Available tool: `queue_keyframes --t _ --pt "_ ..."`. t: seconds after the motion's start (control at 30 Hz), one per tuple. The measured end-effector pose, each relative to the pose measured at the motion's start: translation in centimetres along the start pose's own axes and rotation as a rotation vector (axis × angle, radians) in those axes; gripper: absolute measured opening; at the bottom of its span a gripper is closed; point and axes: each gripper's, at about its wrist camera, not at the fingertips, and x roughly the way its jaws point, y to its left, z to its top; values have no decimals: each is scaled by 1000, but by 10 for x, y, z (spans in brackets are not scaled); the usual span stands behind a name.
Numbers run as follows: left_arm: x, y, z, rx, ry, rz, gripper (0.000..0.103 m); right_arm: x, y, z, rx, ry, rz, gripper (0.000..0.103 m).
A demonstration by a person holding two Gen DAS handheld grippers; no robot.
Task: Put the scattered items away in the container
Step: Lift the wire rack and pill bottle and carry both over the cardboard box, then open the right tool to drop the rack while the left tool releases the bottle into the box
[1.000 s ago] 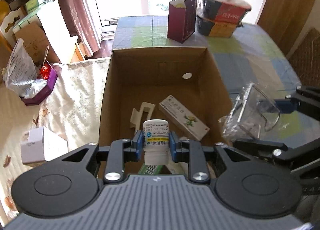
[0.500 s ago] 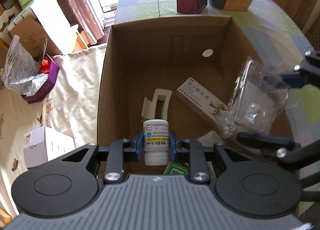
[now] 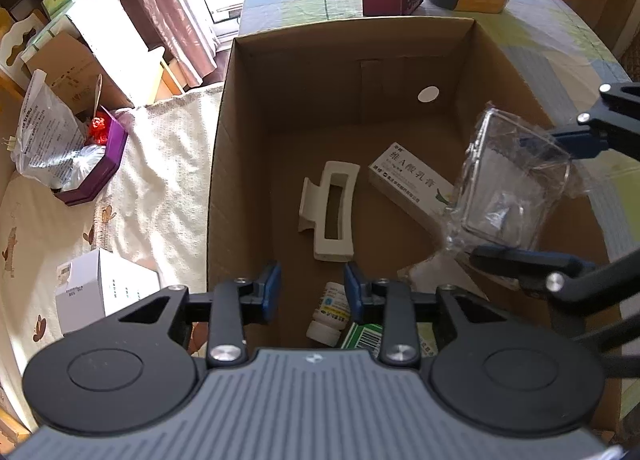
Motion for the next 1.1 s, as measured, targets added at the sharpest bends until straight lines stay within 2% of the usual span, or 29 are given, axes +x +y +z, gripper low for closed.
queue_keyframes --t 0.17,0.3,0.37,0.4,0.5,0.73,0.93,1.1 --pt "0 3 2 -5 -4 -1 29 3 -2 0 22 -6 -5 69" --pt "-3 6 6 -16 -18 3 32 4 -3 3 69 -53 -31 69" --pt "-6 8 8 -22 -26 8 32 4 -3 3 94 -87 -32 97" --pt "-7 9 9 -24 -29 9 32 3 -3 3 98 -106 -32 99" --pt "-9 10 9 -25 -29 14 34 -2 0 2 74 -131 -39 99" --pt "-9 8 4 -33 -23 3 37 -18 3 -4 98 -94 -14 99" --pt "-17 2 -1 -40 -22 -10 44 -29 19 -15 120 -38 -26 99" --pt "-29 -1 -7 -45 -28 -11 55 -38 22 -22 177 -4 -36 99"
